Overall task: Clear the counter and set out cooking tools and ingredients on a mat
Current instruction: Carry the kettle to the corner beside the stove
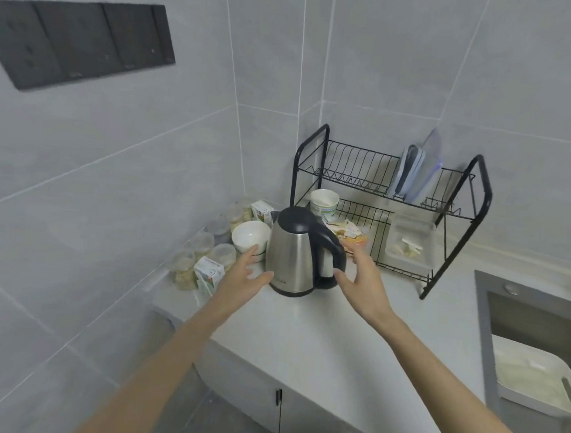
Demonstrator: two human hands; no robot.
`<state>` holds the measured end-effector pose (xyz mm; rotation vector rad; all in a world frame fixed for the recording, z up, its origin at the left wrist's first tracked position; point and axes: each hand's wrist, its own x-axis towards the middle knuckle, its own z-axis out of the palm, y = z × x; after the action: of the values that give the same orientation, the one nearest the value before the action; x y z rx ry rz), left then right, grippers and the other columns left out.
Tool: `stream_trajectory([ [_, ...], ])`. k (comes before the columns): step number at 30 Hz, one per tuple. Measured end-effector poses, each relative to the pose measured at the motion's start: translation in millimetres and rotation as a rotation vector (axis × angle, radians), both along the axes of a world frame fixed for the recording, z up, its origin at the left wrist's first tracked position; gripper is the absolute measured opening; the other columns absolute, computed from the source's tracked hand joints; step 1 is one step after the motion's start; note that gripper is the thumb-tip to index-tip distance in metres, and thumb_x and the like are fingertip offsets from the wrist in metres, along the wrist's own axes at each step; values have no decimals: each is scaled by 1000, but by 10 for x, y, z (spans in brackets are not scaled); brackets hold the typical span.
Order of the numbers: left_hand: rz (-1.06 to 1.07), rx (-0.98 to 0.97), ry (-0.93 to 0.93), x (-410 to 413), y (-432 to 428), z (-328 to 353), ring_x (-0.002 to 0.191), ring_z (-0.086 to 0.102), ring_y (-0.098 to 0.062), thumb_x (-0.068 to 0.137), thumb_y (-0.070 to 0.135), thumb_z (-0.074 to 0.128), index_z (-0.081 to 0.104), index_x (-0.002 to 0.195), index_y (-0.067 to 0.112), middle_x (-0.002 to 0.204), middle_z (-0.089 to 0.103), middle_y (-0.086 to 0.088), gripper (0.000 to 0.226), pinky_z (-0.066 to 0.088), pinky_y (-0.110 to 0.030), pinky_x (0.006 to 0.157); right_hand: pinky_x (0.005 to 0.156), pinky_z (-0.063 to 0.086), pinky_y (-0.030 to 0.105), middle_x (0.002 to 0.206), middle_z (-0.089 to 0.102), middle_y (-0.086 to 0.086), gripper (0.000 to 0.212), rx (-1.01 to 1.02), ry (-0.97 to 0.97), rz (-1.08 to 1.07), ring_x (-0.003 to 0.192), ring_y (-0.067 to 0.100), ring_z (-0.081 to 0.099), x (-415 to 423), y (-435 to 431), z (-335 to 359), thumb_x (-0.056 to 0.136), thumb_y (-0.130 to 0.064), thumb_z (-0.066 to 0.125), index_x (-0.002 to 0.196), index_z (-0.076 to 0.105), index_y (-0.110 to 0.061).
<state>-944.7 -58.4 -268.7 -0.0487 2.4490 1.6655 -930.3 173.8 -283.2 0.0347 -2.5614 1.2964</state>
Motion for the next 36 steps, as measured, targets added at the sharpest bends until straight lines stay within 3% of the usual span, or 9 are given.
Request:
stream_trajectory([
  [6,-45,-74,-8,-709,86,-212,131,36,-7,83,27,71,28,148,29,144,39,6,78,31,-28,109,110,34,35,141,44,-5,73,36,-59,58,130,15,38,-800,41,-357,82,-6,62,143,32,-32],
  [9,-94,-76,6,-922,102,-283,124,27,6,84,22,70,25,148,30,140,34,16,78,25,-18,104,103,39,27,139,47,-6,66,48,-51,91,125,12,44,-990,42,-438,88,-10,60,141,33,-39],
  [12,-126,-52,12,-1071,116,-363,123,31,5,83,21,72,25,147,32,131,32,21,80,28,-20,106,97,35,11,135,49,-8,58,79,-38,100,121,8,47,-1092,54,-478,91,-17,59,138,36,-41],
  [14,-142,-29,21,-1151,124,-411,125,35,5,82,20,73,26,146,33,131,34,24,81,29,-18,105,100,36,15,134,49,-10,55,70,-33,113,120,7,48,-1112,66,-503,92,-20,59,137,36,-43],
  [17,-163,33,41,-1238,129,-494,115,38,24,80,17,75,28,137,45,126,38,37,79,34,-11,102,101,40,26,132,51,-11,52,38,-19,102,120,6,47,-1097,36,-516,93,-20,59,134,39,-44],
  [21,-173,107,86,-1291,102,-555,114,40,26,78,10,75,30,129,53,123,41,45,80,36,-1,91,97,38,16,127,54,-6,46,56,39,51,115,7,49,-1035,-99,-424,94,-24,56,133,41,-43],
  [26,-253,166,111,-1327,28,-542,131,40,4,79,17,76,30,144,41,140,42,30,83,35,-27,110,97,38,14,126,55,-12,43,49,74,-46,114,5,51,-889,-205,-251,93,-25,57,134,46,-35],
  [32,-390,207,171,-1339,-27,-350,130,41,2,79,22,77,30,143,47,140,45,21,83,35,-32,111,96,38,12,126,50,-31,44,27,148,-200,114,-4,50,-589,-371,34,92,-20,60,131,48,-37],
  [36,-498,279,193,-1265,6,-146,130,37,11,80,18,76,31,144,41,142,40,27,82,37,-36,111,96,40,15,127,56,-21,46,25,209,-316,113,-1,53,-308,-459,225,91,-15,61,132,49,-32],
])
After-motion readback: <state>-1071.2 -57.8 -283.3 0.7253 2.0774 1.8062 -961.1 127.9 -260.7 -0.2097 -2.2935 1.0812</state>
